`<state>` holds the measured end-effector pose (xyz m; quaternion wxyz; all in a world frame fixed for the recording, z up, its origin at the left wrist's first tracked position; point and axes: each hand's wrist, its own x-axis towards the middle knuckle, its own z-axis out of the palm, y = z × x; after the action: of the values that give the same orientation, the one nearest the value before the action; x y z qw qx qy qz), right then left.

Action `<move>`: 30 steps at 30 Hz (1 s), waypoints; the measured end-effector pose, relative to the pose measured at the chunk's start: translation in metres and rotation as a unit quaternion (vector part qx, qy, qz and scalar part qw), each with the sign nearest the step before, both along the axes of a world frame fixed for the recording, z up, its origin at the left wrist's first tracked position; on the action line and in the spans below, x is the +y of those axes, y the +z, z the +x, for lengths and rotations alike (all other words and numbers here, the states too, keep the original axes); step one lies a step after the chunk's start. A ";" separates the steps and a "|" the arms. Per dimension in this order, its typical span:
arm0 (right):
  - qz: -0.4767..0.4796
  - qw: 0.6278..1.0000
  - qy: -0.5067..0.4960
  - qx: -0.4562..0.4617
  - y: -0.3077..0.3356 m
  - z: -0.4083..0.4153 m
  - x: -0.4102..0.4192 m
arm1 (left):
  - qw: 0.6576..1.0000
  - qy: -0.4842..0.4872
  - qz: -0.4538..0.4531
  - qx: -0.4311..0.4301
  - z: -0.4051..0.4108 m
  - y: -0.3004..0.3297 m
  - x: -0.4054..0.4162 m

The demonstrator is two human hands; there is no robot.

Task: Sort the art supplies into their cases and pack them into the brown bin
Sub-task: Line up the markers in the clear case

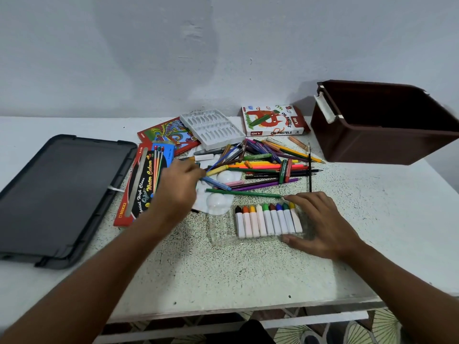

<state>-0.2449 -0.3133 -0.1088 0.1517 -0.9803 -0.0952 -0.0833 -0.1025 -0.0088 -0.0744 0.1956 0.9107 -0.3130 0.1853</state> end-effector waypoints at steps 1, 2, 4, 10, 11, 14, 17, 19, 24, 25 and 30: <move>-0.001 1.000 0.001 -0.001 0.000 0.000 0.000 | 0.999 0.036 0.033 0.010 0.010 0.005 0.005; -0.002 1.000 0.001 -0.001 0.001 0.000 0.000 | 0.995 0.063 0.077 0.019 0.018 0.009 0.008; 0.000 1.000 0.000 -0.002 0.001 0.001 0.000 | 0.977 0.096 0.189 0.022 0.029 0.017 0.011; 0.001 1.000 0.002 -0.002 0.002 0.001 0.001 | 0.914 0.129 0.385 -0.016 0.040 0.024 0.003; 0.000 1.000 0.003 -0.003 0.003 0.001 0.001 | 0.909 0.132 0.394 -0.014 0.041 0.024 0.002; 0.001 1.000 0.004 -0.004 0.003 0.000 0.001 | 0.900 0.142 0.411 -0.009 0.042 0.023 0.001; 0.002 1.000 0.003 -0.002 0.003 0.000 0.001 | 0.901 0.139 0.410 -0.010 0.042 0.023 0.003; 0.004 1.000 0.002 -0.001 0.003 0.000 0.001 | 0.915 0.121 0.385 -0.008 0.044 0.020 0.005; 0.005 1.000 0.003 -0.003 0.003 0.001 0.001 | 0.982 0.021 0.181 -0.047 0.052 0.017 0.015; 0.003 1.000 0.004 -0.004 0.003 0.001 0.001 | 0.991 -0.015 0.124 -0.046 0.047 0.020 0.013; 0.001 1.000 0.005 -0.005 0.002 0.001 0.001 | 0.983 -0.184 0.015 0.013 0.001 0.018 -0.001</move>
<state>-0.2442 -0.3122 -0.1069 0.1521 -0.9793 -0.1006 -0.0880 -0.1016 -0.0103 -0.0566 0.2167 0.8427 -0.4757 0.1291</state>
